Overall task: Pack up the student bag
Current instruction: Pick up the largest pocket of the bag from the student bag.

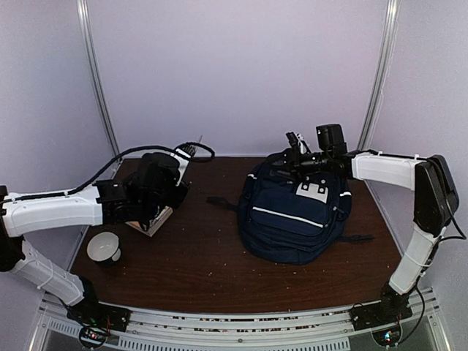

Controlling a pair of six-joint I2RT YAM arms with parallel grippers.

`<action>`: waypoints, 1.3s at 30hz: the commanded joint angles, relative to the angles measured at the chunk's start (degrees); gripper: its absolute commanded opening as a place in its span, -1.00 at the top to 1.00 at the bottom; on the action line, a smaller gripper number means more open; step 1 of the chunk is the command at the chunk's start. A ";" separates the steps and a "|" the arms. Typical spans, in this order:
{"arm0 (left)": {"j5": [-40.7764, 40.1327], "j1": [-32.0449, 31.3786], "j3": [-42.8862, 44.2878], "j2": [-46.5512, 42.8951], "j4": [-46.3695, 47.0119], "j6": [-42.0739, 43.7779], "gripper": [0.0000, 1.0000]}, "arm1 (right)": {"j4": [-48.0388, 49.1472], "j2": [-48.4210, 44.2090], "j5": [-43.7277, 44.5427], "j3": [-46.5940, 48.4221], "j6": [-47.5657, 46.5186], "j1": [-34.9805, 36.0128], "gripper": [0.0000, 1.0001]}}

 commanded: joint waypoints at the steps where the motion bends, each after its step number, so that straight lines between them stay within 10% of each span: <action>1: 13.35 2.70 -0.11 -6.75 -2.77 -15.17 1.00 | -14.34 -4.31 5.18 2.73 -20.05 -1.00 0.26; 19: 37.84 11.11 -16.21 -14.72 20.76 -39.65 1.00 | -48.71 -14.26 25.53 0.43 -72.99 4.95 0.47; 39: 42.39 11.85 -24.41 -13.23 29.02 -48.60 1.00 | -42.05 -10.88 43.50 -9.38 -77.04 22.05 0.50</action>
